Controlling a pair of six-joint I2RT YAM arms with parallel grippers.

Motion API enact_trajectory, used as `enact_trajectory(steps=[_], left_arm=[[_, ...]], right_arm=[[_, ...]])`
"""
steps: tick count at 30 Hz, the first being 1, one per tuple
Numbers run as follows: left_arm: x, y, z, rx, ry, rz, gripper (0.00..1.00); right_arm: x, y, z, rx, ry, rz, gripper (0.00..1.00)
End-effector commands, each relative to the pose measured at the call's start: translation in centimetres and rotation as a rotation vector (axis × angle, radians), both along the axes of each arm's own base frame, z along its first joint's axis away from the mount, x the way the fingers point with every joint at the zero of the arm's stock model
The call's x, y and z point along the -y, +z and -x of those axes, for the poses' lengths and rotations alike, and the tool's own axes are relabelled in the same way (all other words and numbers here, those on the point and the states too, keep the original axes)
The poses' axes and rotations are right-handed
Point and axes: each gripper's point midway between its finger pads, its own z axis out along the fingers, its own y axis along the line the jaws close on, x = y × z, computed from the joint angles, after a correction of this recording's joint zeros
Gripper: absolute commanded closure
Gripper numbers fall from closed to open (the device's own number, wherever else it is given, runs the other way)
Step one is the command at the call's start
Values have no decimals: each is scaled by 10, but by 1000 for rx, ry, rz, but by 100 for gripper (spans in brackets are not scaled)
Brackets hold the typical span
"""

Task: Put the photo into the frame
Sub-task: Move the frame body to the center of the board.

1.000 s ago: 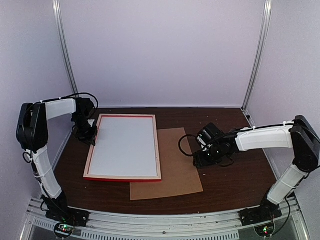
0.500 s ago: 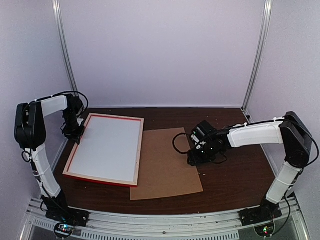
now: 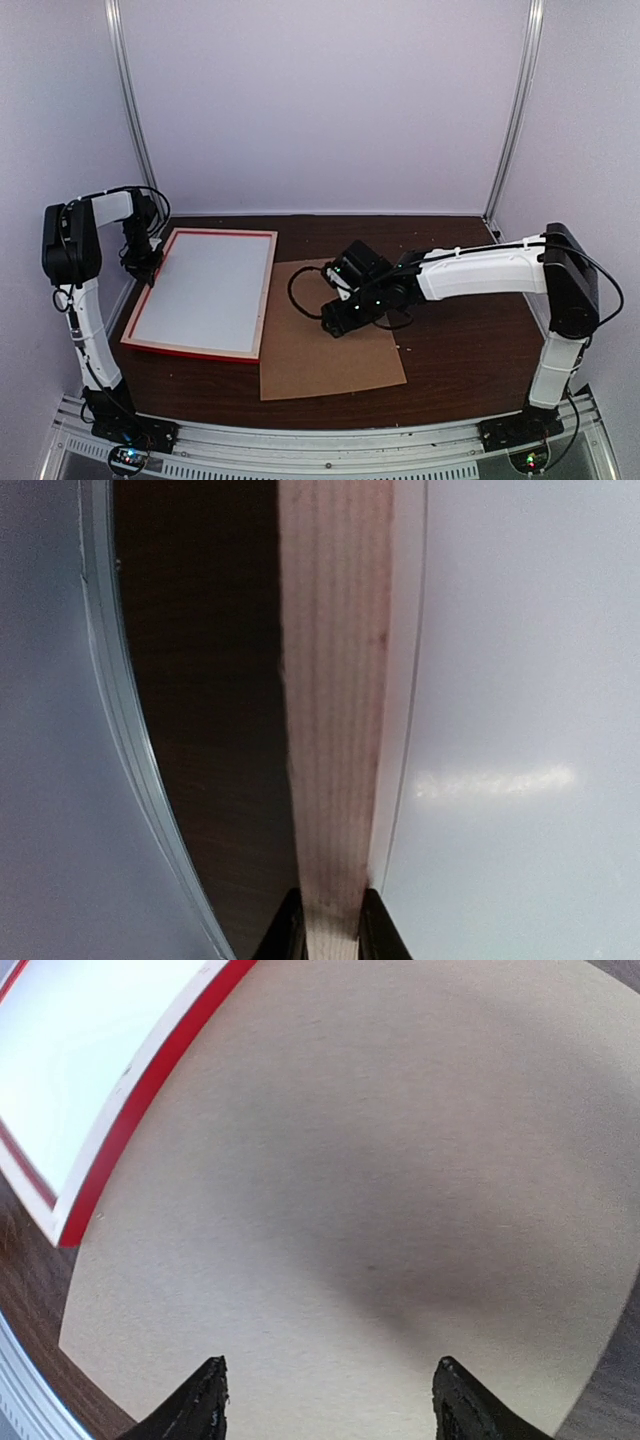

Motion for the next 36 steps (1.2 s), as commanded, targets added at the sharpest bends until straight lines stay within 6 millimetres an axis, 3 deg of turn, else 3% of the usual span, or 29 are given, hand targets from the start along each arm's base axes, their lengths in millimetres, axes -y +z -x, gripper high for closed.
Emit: enact_trajectory(steps=[1, 11, 18, 25, 36], left_arm=[[-18, 9, -14, 38, 32, -24, 93], [-16, -2, -19, 46, 31, -5, 93], [-13, -10, -15, 38, 34, 6, 93], [-8, -8, -14, 53, 36, 28, 93], [9, -6, -13, 44, -30, -2, 93]], right_arm=[[-35, -6, 27, 53, 81, 84, 29], [-115, -16, 74, 125, 232, 188, 21], [-142, -39, 84, 157, 242, 289, 18], [-140, -61, 75, 210, 206, 410, 18], [-90, -59, 54, 217, 75, 477, 29]])
